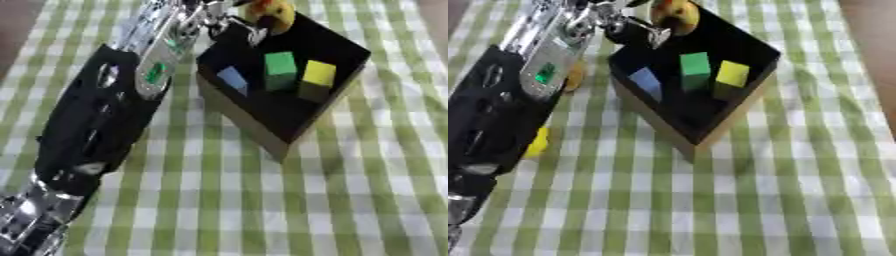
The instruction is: Pick up objects on the table and place them in the box.
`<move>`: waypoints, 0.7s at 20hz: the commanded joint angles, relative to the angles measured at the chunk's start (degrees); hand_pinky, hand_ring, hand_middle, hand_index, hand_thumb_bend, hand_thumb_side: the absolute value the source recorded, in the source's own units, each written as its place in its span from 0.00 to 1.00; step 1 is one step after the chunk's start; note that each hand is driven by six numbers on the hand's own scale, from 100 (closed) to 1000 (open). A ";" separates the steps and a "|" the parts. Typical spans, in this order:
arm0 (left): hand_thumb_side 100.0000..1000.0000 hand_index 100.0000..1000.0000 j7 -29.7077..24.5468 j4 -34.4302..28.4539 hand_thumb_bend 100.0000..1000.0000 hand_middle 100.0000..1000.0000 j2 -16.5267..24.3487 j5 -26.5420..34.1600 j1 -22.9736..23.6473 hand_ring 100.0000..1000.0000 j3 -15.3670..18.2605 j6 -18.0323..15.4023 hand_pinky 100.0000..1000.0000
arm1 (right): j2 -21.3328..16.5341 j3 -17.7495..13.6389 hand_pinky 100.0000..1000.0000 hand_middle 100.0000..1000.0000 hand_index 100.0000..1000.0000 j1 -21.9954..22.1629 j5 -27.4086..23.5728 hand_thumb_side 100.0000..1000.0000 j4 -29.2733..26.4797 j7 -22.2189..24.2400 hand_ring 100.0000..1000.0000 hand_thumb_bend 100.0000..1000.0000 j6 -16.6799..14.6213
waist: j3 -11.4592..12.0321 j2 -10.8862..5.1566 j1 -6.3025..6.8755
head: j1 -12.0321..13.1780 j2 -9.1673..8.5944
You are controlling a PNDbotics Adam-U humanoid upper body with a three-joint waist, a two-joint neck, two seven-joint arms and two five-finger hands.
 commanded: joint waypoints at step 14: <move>0.00 0.61 1.15 4.45 0.03 0.51 -3.90 -0.45 2.25 0.55 -2.00 -0.20 0.63 | -0.22 -0.69 0.84 0.62 0.84 -0.70 -0.01 0.50 -0.90 0.09 0.82 0.00 0.65 | -0.83 -0.91 -0.32 | 0.28 -0.74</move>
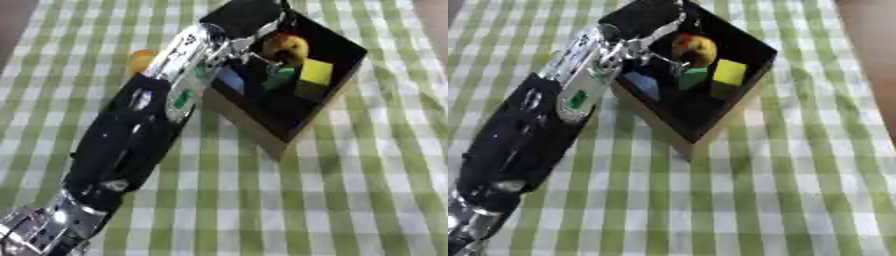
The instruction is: Pick up objects on the table and place them in the box.
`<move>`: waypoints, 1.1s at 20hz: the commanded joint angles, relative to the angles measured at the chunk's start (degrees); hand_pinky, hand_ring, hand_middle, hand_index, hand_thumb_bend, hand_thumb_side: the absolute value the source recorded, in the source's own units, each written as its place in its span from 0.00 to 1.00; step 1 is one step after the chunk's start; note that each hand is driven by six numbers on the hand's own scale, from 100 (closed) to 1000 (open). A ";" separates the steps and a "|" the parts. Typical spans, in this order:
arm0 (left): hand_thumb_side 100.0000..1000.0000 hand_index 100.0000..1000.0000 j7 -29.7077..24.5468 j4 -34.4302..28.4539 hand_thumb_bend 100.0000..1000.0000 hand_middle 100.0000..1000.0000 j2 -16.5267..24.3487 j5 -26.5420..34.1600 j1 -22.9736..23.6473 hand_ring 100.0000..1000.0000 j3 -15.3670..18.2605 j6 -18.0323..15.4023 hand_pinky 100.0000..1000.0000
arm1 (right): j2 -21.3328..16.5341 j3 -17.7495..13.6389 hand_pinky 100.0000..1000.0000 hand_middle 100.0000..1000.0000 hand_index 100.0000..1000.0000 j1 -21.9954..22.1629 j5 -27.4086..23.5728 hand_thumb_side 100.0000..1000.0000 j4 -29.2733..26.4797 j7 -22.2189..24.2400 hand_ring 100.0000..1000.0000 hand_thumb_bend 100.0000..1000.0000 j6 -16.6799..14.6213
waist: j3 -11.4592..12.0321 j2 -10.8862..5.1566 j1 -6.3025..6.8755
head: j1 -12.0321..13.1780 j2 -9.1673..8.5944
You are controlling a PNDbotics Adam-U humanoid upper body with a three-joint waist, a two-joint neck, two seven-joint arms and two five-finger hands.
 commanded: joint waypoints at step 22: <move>0.41 0.87 0.49 -4.69 0.32 0.80 3.57 1.21 -0.75 0.80 2.34 1.97 0.82 | -1.32 -0.93 0.83 0.62 0.84 0.51 0.17 0.49 -0.90 -0.32 0.82 0.00 0.55 | 0.92 -1.72 -0.36 | -0.59 -0.22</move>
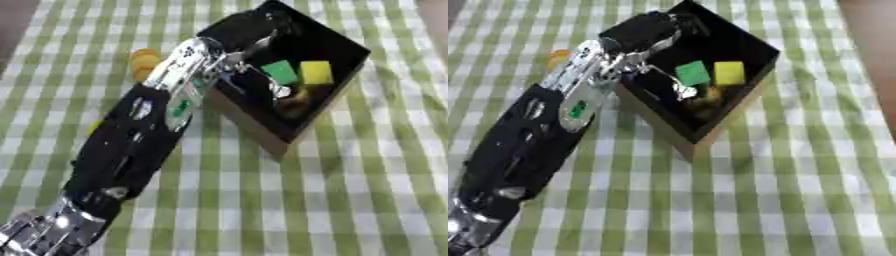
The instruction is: Pick up objects on the table and place them in the box.
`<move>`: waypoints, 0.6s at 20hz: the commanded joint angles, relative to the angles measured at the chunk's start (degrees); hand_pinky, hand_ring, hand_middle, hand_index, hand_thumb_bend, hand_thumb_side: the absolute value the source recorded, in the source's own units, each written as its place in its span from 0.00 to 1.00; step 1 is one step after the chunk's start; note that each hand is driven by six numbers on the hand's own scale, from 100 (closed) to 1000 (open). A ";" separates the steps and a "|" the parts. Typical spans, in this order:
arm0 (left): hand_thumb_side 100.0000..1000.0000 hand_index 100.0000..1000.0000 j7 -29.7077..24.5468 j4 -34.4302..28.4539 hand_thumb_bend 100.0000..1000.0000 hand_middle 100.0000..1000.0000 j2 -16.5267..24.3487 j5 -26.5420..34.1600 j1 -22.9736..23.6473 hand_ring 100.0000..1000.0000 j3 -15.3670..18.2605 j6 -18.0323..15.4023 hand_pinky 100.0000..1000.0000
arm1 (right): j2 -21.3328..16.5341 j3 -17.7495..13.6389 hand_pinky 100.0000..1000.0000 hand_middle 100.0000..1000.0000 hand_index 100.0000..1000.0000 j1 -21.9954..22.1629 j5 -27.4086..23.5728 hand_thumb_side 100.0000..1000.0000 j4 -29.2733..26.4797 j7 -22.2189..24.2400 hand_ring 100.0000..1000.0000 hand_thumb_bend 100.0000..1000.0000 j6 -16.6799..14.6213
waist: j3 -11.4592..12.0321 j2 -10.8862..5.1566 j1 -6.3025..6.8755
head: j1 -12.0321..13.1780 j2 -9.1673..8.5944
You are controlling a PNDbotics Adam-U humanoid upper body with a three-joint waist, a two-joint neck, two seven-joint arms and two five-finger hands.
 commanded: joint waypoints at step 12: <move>0.38 0.87 -0.86 -13.74 0.32 0.80 18.55 7.25 0.38 0.80 5.92 5.41 0.82 | -3.39 -1.12 0.83 0.62 0.84 1.39 0.81 0.50 -0.90 -1.92 0.82 0.00 0.48 | 2.33 -2.83 0.65 | -3.14 1.23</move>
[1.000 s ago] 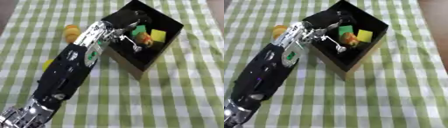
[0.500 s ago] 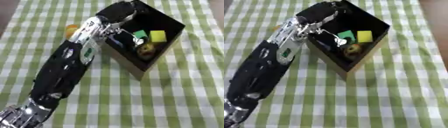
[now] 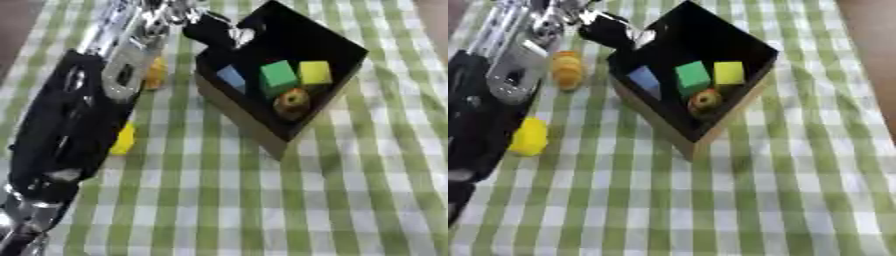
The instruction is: Pick up objects on the table and place them in the box.
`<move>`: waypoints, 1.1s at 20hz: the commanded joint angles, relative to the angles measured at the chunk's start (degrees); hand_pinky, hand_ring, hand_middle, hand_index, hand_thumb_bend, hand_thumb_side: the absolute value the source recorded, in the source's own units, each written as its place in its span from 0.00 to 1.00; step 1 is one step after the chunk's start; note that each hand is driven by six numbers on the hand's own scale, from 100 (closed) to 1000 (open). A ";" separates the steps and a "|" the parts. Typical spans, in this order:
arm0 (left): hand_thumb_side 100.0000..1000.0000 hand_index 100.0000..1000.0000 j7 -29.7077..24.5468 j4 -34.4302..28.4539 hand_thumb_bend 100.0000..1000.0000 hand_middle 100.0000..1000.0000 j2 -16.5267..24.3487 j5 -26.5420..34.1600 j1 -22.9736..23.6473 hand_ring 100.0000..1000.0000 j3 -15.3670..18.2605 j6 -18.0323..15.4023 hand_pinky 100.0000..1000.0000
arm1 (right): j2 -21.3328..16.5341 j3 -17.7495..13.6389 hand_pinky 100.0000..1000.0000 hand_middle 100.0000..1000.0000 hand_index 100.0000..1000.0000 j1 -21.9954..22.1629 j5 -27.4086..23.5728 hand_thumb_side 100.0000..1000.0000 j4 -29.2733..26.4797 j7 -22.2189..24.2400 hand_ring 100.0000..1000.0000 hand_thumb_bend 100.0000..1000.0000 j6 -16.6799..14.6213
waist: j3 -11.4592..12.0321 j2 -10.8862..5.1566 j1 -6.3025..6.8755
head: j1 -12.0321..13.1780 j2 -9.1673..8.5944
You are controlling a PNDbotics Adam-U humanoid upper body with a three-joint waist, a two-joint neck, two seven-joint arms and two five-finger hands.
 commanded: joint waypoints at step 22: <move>0.40 0.86 -3.62 5.89 0.42 0.79 15.39 11.45 9.14 0.80 4.12 1.40 0.81 | -2.89 -1.24 0.84 0.61 0.83 1.50 1.58 0.49 -0.90 -0.24 0.82 0.00 0.36 | 1.21 -0.48 -0.62 | -3.28 -0.76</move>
